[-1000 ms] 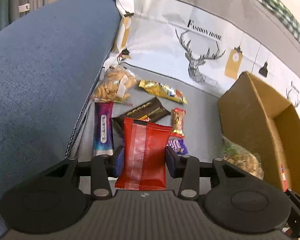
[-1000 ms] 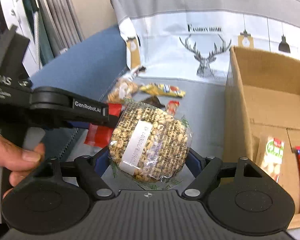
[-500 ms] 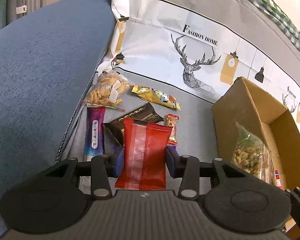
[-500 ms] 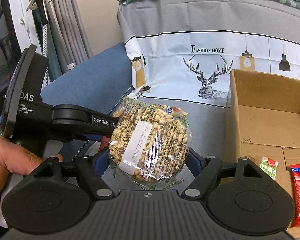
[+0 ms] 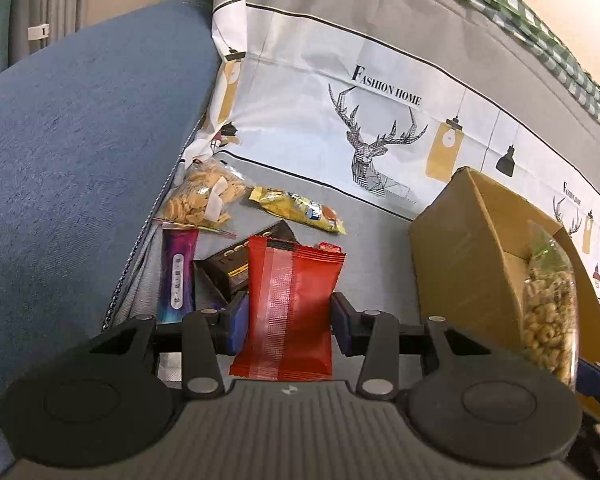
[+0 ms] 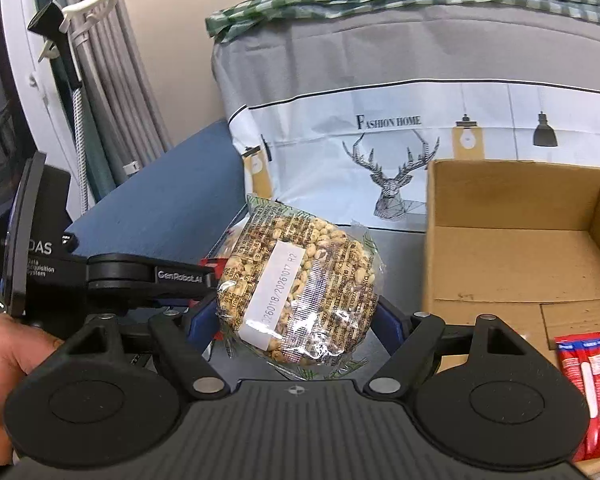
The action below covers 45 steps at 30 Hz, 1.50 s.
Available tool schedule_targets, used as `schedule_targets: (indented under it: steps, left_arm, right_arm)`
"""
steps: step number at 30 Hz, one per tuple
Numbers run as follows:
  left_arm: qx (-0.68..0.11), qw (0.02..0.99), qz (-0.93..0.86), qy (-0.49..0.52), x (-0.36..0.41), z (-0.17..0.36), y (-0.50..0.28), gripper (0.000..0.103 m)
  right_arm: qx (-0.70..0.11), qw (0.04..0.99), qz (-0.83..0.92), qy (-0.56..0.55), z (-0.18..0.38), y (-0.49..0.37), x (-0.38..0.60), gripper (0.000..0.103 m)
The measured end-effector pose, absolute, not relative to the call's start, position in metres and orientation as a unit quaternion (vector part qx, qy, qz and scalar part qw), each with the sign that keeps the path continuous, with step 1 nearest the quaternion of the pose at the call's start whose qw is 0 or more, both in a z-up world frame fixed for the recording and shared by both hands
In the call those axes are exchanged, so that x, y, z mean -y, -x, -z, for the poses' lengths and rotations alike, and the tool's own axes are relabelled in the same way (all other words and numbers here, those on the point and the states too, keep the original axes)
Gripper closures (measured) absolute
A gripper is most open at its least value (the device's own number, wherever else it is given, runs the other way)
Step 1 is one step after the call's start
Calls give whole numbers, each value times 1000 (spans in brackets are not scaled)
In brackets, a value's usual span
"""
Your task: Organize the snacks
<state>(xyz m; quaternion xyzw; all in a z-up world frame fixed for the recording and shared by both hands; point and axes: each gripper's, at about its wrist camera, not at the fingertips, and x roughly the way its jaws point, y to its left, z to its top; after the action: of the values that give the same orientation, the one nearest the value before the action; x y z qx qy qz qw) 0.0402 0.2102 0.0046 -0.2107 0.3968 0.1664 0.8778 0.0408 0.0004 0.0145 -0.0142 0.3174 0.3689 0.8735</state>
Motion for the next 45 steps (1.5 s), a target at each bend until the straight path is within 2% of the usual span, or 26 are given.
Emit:
schedule_targets:
  steps: [11, 24, 45]
  left_arm:
    - [-359, 899, -151, 202, -191, -14, -49, 55]
    - [-278, 950, -68, 128, -119, -38, -61, 55]
    - [-244, 967, 52, 60, -28, -35, -72, 55]
  right_arm:
    - [-305, 885, -353, -2, -25, -51, 32, 23]
    - [-286, 912, -294, -22, -28, -73, 73, 23]
    - [-286, 946, -138, -71, -15, -113, 138, 23]
